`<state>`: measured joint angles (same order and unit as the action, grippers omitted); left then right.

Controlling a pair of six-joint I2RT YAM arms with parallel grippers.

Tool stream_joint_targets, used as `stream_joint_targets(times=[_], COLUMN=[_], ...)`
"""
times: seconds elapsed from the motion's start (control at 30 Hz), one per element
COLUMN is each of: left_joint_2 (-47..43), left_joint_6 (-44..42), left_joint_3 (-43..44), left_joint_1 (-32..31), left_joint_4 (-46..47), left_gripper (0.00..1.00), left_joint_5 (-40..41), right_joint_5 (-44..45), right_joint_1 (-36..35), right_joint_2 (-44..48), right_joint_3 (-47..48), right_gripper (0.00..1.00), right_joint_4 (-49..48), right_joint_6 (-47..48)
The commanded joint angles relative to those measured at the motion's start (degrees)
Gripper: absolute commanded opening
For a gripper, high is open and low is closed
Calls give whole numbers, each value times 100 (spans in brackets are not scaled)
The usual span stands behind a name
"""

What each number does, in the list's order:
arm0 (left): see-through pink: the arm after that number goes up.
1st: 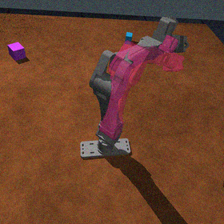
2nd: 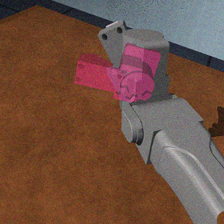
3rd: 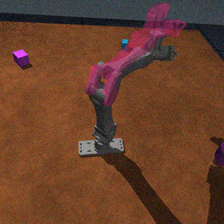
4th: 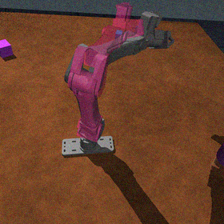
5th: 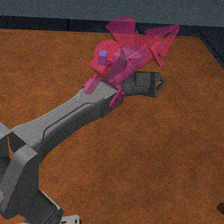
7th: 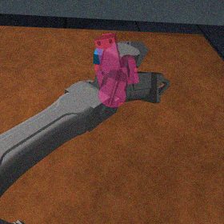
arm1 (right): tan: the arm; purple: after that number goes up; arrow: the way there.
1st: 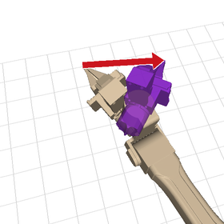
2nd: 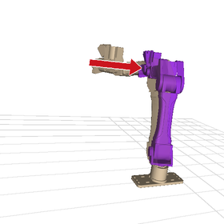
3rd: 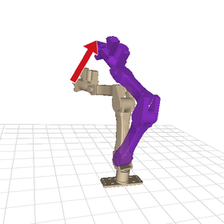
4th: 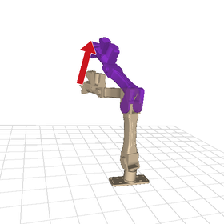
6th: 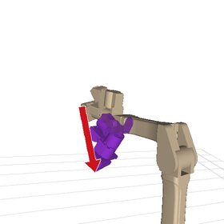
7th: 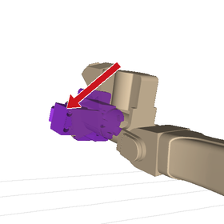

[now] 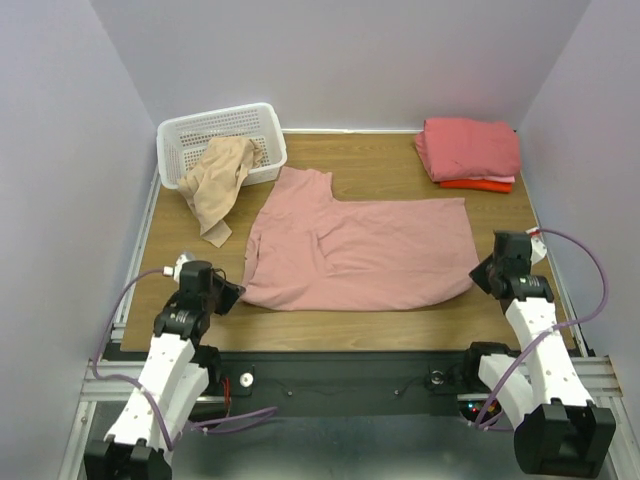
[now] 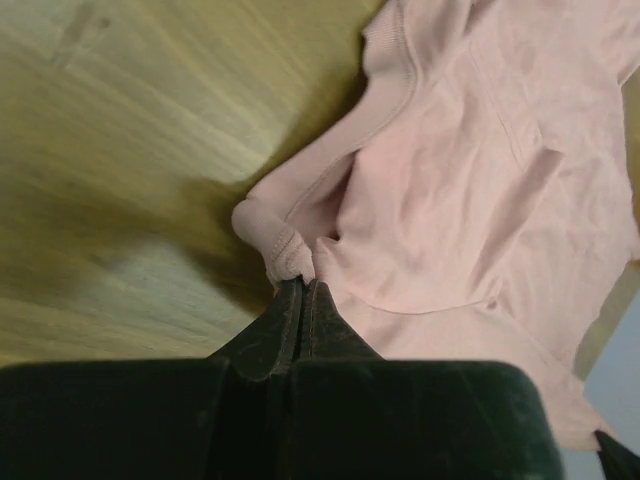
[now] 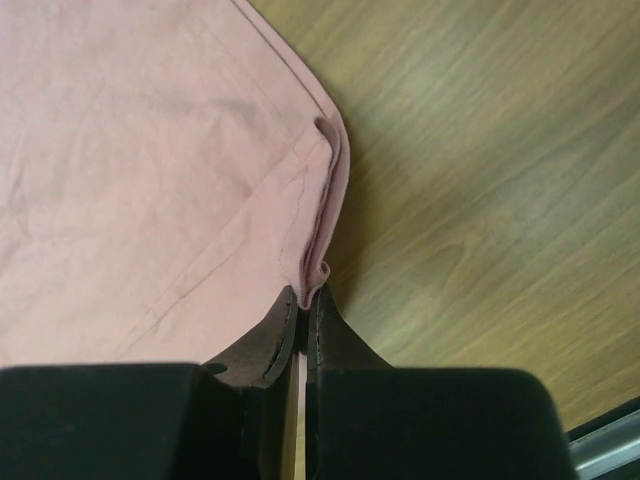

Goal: Fold and stack the t-shirts
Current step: Fold the tshirt

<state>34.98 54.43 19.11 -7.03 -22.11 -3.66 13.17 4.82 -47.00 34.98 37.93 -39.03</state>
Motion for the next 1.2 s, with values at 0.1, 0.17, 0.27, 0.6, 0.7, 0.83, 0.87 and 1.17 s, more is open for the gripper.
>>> stream_joint_targets(times=[0.1, 0.17, 0.27, 0.6, 0.7, 0.83, 0.87, 1.17], left_joint_2=[-975, -1037, -897, -395, -571, -799, -870, -672], left_joint_6=[1095, 1104, 1218, 1728, 1737, 1746, 1816, 852], left_joint_3=[-294, -303, -338, -241, -110, 276, 434, 936], left_joint_1=[17, 17, 17, 17, 17, 17, 17, 8], left_joint_4=[-416, -408, -356, -540, -750, -1207, -1347, -271], left_gripper=[0, 0, 0, 17, 80, 98, 99, 99], left_joint_5=[734, 718, 779, 797, 902, 1156, 1270, 596], right_joint_5=[229, 309, 378, 802, 863, 1003, 1056, -1018], right_joint_1=[10, 10, 10, 10, 10, 10, 10, 10], right_joint_2=[235, 183, 113, 358, 761, 1271, 1447, 896], right_joint_3=[-149, -211, -228, 35, 26, 35, 113, 1037], right_gripper=[0, 0, 0, 21, 49, 71, 86, 100], right_joint_4=[-269, -251, -190, 679, 900, 1076, 1102, 551], right_joint_6=[-579, -676, -808, -1572, -1792, -1986, -2030, -521])
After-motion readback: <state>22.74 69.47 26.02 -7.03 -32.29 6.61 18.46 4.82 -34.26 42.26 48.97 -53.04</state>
